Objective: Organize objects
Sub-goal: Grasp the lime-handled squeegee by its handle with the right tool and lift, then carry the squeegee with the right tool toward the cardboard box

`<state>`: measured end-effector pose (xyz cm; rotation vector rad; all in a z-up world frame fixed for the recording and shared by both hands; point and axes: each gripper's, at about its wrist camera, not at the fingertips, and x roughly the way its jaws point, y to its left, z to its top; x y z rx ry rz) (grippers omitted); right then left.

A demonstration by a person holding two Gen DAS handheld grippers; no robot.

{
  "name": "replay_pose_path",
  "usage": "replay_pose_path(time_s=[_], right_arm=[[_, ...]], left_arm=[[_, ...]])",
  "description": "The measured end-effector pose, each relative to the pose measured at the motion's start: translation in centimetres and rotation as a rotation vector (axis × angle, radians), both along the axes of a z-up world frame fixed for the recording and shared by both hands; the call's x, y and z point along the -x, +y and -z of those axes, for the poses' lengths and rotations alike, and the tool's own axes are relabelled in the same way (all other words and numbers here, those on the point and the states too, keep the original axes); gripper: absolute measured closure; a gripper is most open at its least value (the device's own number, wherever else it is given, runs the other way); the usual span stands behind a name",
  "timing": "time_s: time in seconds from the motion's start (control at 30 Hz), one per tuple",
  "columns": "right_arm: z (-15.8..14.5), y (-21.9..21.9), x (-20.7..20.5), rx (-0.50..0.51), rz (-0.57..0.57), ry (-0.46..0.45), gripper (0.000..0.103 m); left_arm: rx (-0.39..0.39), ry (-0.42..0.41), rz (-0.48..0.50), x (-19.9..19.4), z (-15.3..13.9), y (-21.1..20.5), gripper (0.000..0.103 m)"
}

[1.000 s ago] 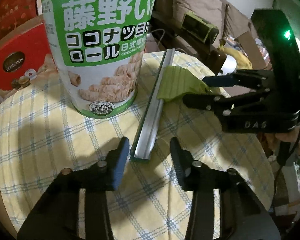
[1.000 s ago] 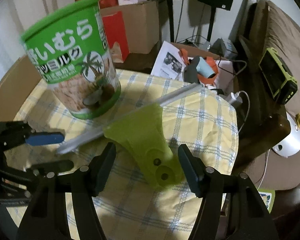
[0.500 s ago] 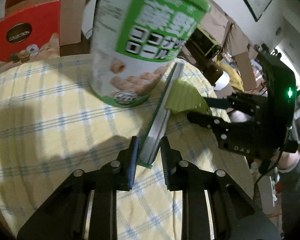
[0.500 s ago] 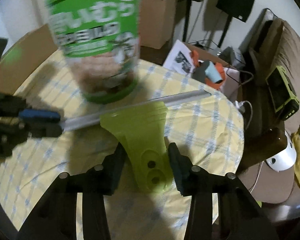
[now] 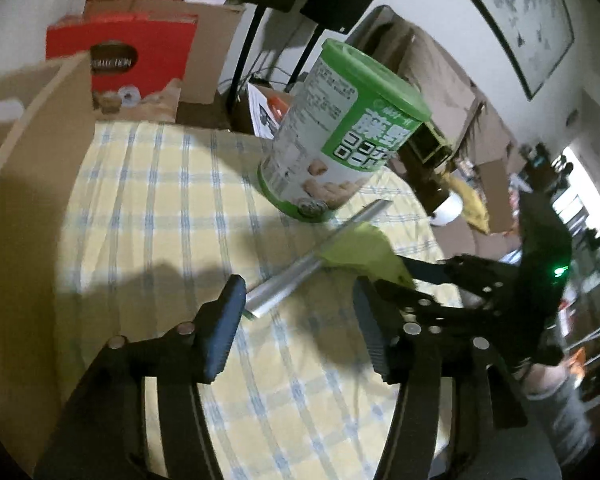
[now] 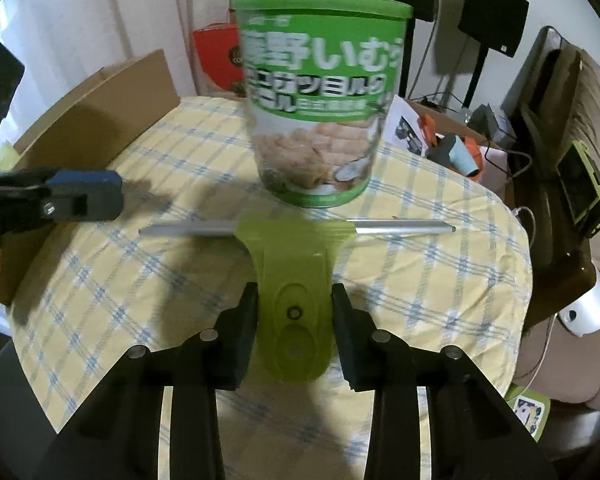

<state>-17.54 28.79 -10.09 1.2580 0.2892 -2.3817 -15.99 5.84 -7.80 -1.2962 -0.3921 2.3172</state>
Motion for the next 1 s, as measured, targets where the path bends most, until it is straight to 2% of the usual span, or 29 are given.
replay_pose_path(time_s=[0.07,0.13,0.27,0.33,0.4,0.47,0.7,0.83,1.0], right_arm=[[0.2,-0.2,-0.2,0.017,0.011,-0.007,0.068],[0.4,-0.5,-0.3,0.034,0.019,-0.02,0.068],[0.4,-1.5,-1.7,0.099,0.004,-0.05,0.065],[0.5,-1.8,-2.4,0.155,-0.016,-0.093,0.062],[0.5,-2.1,-3.0,0.163,-0.019,-0.102,0.06],[0.3,-1.8,-3.4,0.178,-0.017,-0.095,0.059],[0.3,0.8,-2.0,0.346,0.036,-0.126,0.058],[0.5,0.2,-1.8,0.366,0.009,-0.138,0.059],[1.3,-1.6,-2.0,0.299,-0.005,-0.129,0.06]], left_arm=[[-0.068,-0.044,0.002,-0.1,0.5,-0.1,0.043],[-0.136,-0.108,0.024,-0.2,1.4,0.4,0.043],[-0.213,-0.172,0.046,0.1,2.8,1.6,0.043],[-0.258,-0.203,0.049,0.4,3.4,2.0,0.043],[-0.286,-0.227,0.039,0.5,4.0,2.1,0.043],[-0.301,-0.24,0.032,0.5,4.4,2.2,0.043],[-0.346,-0.267,0.014,1.1,5.6,3.1,0.045],[-0.343,-0.281,-0.004,1.8,6.2,3.3,0.046],[-0.32,-0.303,-0.01,2.3,7.2,4.0,0.075]])
